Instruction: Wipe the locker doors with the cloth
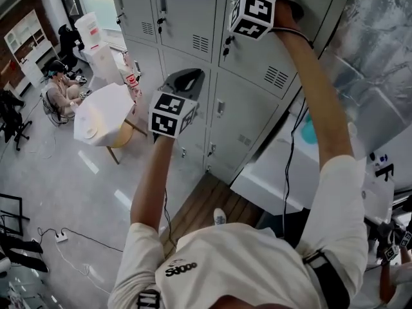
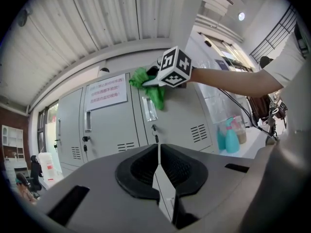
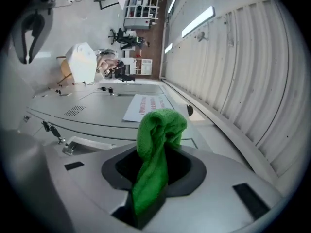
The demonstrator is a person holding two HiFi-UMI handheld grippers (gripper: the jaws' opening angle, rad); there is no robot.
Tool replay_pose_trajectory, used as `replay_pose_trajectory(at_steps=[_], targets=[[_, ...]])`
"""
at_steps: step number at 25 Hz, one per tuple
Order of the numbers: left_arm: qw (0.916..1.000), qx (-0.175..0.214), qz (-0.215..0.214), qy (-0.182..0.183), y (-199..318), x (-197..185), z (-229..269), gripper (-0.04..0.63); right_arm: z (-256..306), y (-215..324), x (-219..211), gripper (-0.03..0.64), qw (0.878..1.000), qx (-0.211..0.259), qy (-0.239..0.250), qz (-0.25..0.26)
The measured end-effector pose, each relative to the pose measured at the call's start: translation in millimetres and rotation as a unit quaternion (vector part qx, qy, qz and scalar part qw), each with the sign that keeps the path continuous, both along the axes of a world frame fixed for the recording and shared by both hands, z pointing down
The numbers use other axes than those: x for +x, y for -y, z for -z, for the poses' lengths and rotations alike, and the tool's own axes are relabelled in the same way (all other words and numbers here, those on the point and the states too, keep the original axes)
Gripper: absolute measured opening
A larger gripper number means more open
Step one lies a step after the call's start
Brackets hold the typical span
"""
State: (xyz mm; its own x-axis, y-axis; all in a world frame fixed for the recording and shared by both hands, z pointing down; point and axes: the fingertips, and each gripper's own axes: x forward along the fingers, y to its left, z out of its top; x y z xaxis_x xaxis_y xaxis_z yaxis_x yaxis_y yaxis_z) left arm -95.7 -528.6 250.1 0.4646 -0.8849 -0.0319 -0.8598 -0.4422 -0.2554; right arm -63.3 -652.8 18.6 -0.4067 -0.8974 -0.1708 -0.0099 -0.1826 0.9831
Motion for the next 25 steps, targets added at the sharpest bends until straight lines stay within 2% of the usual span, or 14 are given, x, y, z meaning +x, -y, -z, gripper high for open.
replay_pose_trajectory(at_steps=[3,8,13,18,25], targets=[[0.9999,-0.01,0.005,-0.004,-1.1,-5.6,-10.0,0.031,-37.7,2.9,-1.8,0.103,1.0,-0.006,-0.023,0.001],[0.9998,-0.018,0.0,-0.009,-3.0,0.6,-19.9,0.031,-68.7,-1.6,3.5,0.091,0.998,0.035,-0.047,-0.002],[0.9995,-0.024,-0.011,-0.015,-3.3,13.1,-26.8,0.031,-99.5,-5.8,17.0,0.092,0.996,0.007,-0.083,-0.028],[0.9992,-0.03,-0.021,-0.018,-4.6,22.5,-34.1,0.031,-146.9,-8.0,29.5,0.092,0.994,-0.023,-0.103,-0.031],[0.9985,-0.044,-0.027,-0.019,-6.2,20.5,-51.1,0.031,-199.2,-11.8,42.8,0.092,0.993,-0.037,-0.108,-0.04]])
